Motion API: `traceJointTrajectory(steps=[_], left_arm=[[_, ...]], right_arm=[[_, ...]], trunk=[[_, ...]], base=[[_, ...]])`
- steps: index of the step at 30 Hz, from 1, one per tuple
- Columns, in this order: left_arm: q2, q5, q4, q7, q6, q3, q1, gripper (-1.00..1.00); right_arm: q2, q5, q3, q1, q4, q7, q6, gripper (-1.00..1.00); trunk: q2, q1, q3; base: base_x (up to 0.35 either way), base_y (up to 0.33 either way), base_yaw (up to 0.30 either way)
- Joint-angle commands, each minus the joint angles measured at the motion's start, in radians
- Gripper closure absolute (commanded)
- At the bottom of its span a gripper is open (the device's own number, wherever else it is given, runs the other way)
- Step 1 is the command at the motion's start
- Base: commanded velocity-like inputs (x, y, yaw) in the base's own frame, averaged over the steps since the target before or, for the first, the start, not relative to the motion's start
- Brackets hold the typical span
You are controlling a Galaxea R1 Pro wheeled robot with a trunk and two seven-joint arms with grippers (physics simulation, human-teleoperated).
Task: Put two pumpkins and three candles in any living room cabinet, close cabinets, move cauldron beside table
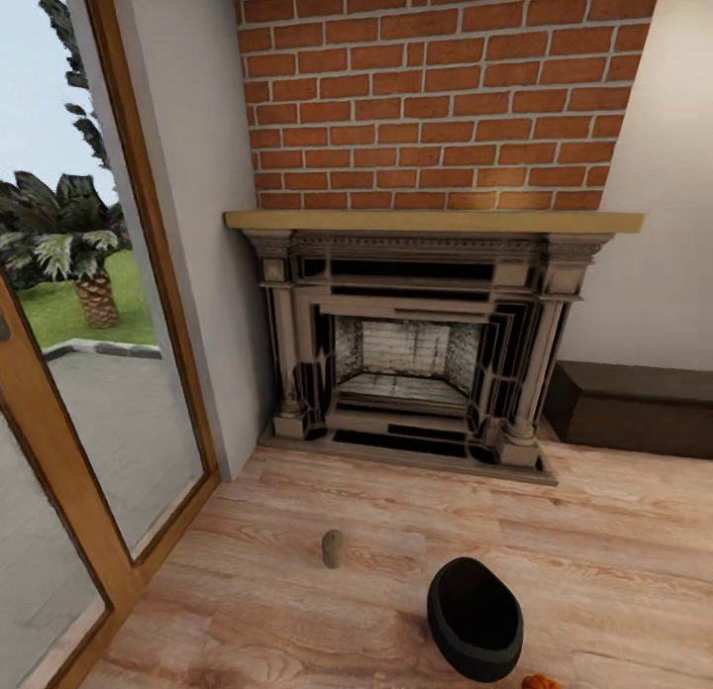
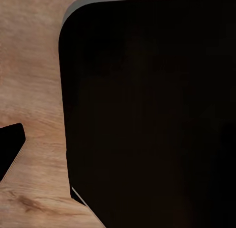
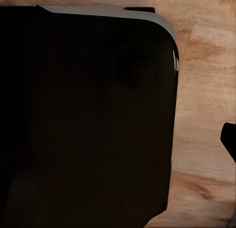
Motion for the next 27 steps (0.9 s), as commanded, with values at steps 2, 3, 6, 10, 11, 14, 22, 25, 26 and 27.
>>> traceJointTrajectory(steps=[2,3,6,10,11,14,22,25,26,27], left_arm=[[0.000,0.000,-0.002,0.000,0.001,0.001,0.000,-1.00],[-0.001,0.000,-0.002,0.000,0.001,0.001,0.000,-1.00],[-0.001,0.000,-0.002,-0.001,0.001,0.001,0.000,-1.00],[-0.002,0.000,-0.002,-0.001,0.001,0.001,0.001,-1.00],[-0.002,0.000,-0.002,-0.001,0.001,0.001,0.001,-1.00],[-0.002,0.000,-0.002,-0.001,0.001,0.001,0.001,-1.00],[0.000,0.000,-0.002,-0.001,0.000,-0.001,0.001,-1.00],[0.001,0.000,-0.002,-0.001,0.000,-0.001,0.001,-1.00],[0.002,0.000,-0.002,-0.001,-0.001,-0.001,0.000,-1.00],[0.002,0.000,-0.002,-0.001,-0.001,-0.001,0.001,-1.00]], right_arm=[[0.000,0.000,0.000,-0.001,0.001,0.024,-0.004,-1.00],[0.000,0.000,0.000,-0.001,0.001,0.037,-0.004,-1.00],[0.000,0.000,0.000,-0.001,0.001,0.061,-0.004,-1.00],[0.000,0.000,-0.001,-0.001,0.001,0.071,-0.004,-1.00],[0.000,0.000,-0.001,-0.001,0.001,0.072,-0.004,-1.00],[0.000,0.000,-0.001,-0.001,0.001,0.073,-0.004,-1.00],[0.000,0.000,0.000,-0.001,0.001,0.073,-0.004,-1.00],[0.000,0.000,-0.001,-0.001,0.001,0.073,-0.004,-1.00],[0.000,-0.001,-0.001,-0.001,0.001,0.073,-0.005,-1.00],[0.000,-0.001,-0.001,-0.001,0.001,0.073,-0.005,-1.00]], trunk=[[-0.001,0.000,-0.001],[-0.001,0.000,-0.001],[-0.001,0.000,-0.001],[-0.001,0.000,-0.001],[-0.001,0.000,-0.001],[-0.001,0.000,-0.001],[-0.001,0.000,-0.001],[-0.001,0.000,-0.001],[-0.001,0.000,-0.001],[-0.001,0.000,-0.001]], base=[[-0.107,0.036,-0.291],[-0.055,0.018,-0.291],[-0.030,0.010,-0.291],[-0.007,0.002,-0.291],[-0.002,0.001,-0.291],[-0.001,0.000,-0.291],[0.000,0.000,-0.291],[0.000,0.000,-0.291],[0.000,0.000,-0.291],[0.000,0.000,-0.291]])
